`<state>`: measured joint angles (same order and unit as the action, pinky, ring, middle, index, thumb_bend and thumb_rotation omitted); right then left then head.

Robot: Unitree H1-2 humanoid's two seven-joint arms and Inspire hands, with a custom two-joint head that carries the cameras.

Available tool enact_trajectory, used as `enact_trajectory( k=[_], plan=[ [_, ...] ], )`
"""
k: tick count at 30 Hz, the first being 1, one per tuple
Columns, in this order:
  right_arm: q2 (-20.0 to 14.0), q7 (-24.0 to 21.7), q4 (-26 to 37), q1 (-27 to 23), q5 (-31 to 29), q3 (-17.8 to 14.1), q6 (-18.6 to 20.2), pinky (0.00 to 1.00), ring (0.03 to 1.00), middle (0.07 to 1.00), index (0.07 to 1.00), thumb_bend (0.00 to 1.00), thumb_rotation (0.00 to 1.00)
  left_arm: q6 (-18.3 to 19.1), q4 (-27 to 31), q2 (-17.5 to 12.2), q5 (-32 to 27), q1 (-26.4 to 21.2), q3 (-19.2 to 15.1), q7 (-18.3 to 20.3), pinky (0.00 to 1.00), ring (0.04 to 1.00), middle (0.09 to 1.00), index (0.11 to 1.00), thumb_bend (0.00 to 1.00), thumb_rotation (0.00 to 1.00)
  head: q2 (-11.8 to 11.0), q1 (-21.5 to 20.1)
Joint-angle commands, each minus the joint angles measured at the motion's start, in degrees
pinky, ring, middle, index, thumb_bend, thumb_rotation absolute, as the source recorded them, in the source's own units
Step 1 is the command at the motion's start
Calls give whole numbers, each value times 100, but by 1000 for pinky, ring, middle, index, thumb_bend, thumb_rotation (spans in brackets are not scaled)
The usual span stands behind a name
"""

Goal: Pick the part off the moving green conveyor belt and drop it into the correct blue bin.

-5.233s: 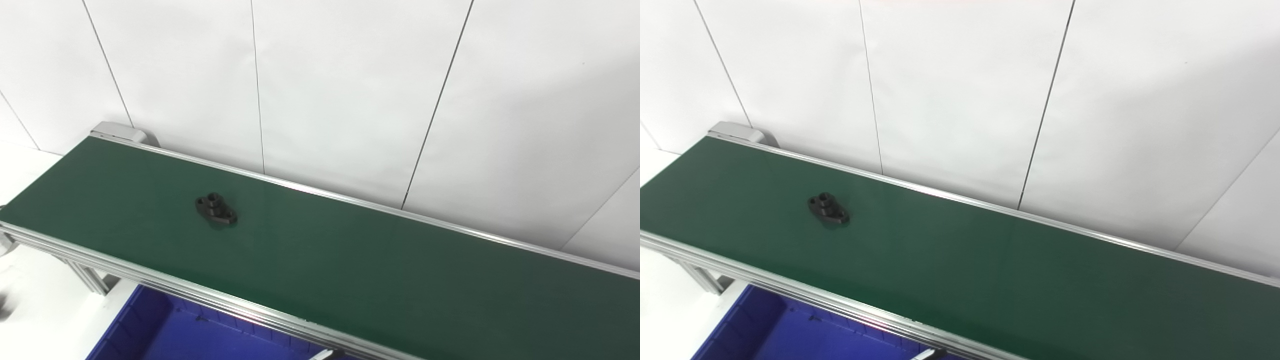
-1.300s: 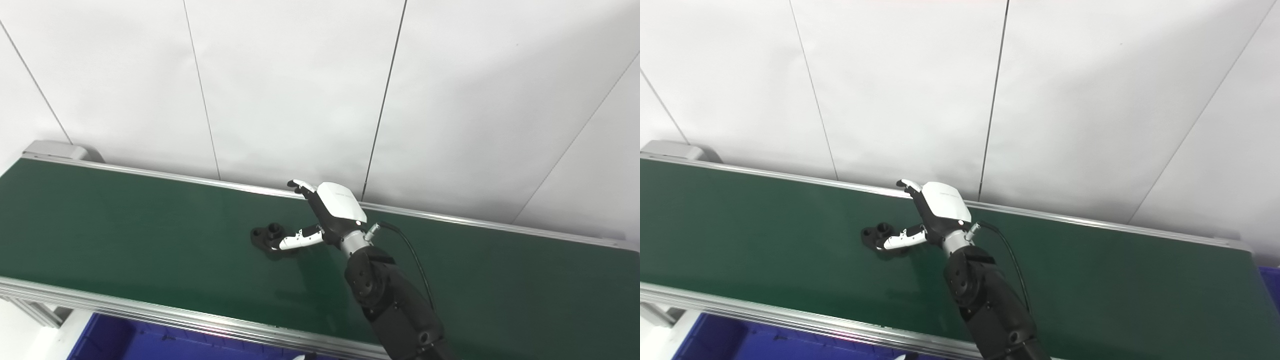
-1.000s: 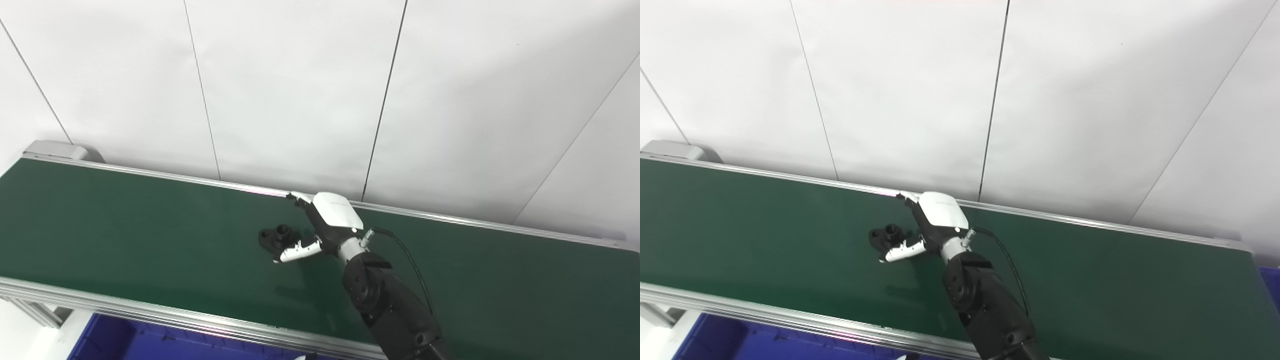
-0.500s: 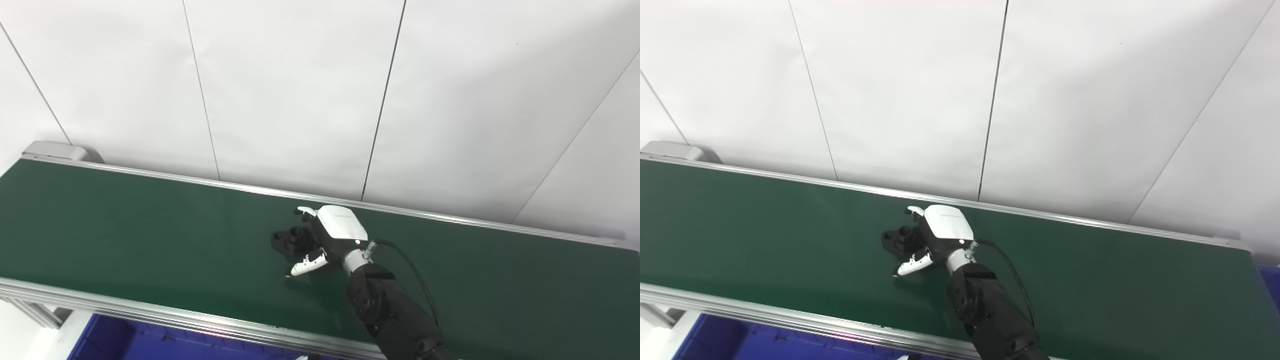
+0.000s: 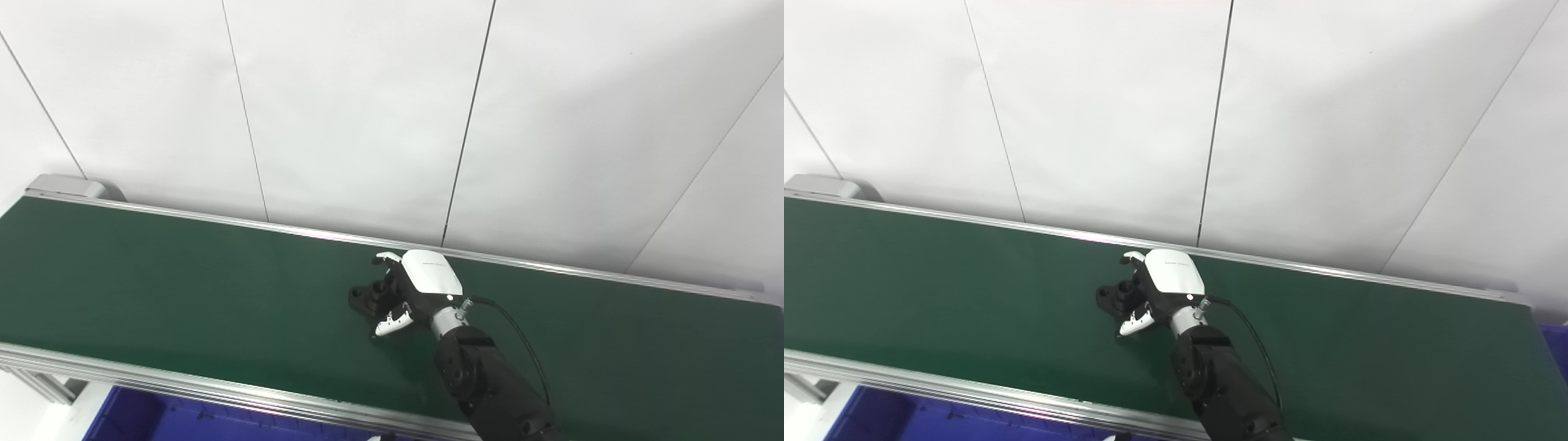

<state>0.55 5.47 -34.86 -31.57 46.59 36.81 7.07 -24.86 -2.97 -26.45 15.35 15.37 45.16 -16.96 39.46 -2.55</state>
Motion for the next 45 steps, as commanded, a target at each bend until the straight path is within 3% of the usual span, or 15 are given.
enact_trajectory(
  k=[1,5,8,16,18,20,27,28,30,37,39,45],
  plan=[
    [-21,-252,3,168,89,184,-79,214,270,475,728,555,1,-205,170,1,4,33,-67,4,901,962,1000,990,903,615,38,-4],
    [-103,-354,124,223,104,280,-26,265,357,483,692,548,0,-205,219,17,-26,56,-125,75,908,971,1000,996,902,620,83,-16],
    [-183,-349,192,274,195,406,-37,208,277,473,667,556,0,-206,287,32,-42,91,-204,144,917,976,1000,999,907,611,186,-27],
    [-214,-385,279,401,248,561,-40,198,258,471,667,557,0,-205,397,59,-17,144,-312,223,912,976,1000,1000,907,610,343,5],
    [-231,-376,317,443,290,596,-38,197,267,473,537,532,0,-205,429,66,-40,158,-328,249,903,973,1000,1000,908,605,391,12],
    [-256,-442,398,468,323,622,10,259,353,491,552,510,0,-204,454,73,-33,171,-343,249,898,970,1000,1000,905,604,420,5],
    [-379,-662,614,547,593,761,239,224,359,461,547,508,0,-207,461,136,12,207,-407,258,934,983,1000,1000,909,623,453,12],
    [-384,-620,610,565,613,748,224,216,359,457,544,508,0,-207,468,143,-3,208,-417,277,941,985,1000,1000,911,625,457,14],
    [-385,-431,604,618,653,701,203,180,262,405,510,518,0,-207,470,159,-28,204,-440,311,951,989,1000,1000,911,627,462,18],
    [-382,282,604,806,517,386,-24,141,202,400,495,521,0,-206,443,166,-77,179,-457,356,970,997,1000,1000,901,631,462,12],
    [-401,384,771,892,458,278,-12,162,226,396,508,520,0,-204,441,175,-72,174,-466,356,971,997,1000,1000,898,634,456,11],
    [-516,499,1423,1167,411,4,68,114,175,438,488,529,0,-207,427,178,-162,146,-463,400,980,999,1000,1000,894,632,455,5]
  ],
)
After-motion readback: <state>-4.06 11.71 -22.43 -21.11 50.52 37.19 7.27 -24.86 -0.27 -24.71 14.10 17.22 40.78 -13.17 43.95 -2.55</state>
